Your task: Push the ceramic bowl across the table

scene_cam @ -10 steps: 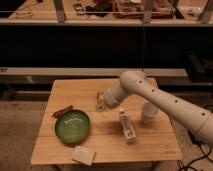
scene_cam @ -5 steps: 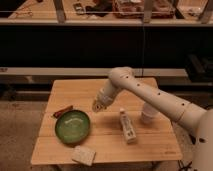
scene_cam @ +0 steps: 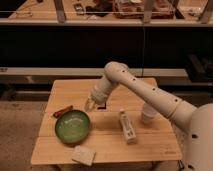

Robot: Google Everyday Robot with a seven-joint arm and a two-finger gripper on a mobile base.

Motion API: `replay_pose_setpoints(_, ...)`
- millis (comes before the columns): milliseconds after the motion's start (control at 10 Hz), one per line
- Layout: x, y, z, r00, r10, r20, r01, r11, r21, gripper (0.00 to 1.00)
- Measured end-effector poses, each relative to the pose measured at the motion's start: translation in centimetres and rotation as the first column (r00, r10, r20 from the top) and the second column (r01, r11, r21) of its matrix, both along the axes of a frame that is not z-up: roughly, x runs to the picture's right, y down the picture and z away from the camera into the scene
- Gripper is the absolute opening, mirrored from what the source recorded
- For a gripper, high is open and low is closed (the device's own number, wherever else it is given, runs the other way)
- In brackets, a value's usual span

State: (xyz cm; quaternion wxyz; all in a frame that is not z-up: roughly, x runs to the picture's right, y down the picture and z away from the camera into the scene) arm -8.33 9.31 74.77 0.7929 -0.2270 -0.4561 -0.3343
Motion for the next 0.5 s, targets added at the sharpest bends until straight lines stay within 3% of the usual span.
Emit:
replay_pose_setpoints(300,-0.6,0.6,-0.1,1.000,-0.014,0.001,0.014,0.9999,0.004,0.00)
replay_pose_setpoints(500,-5.0,3.0,0.0,0.999,-0.036,0.035,0.035,0.9992,0.018,0.00)
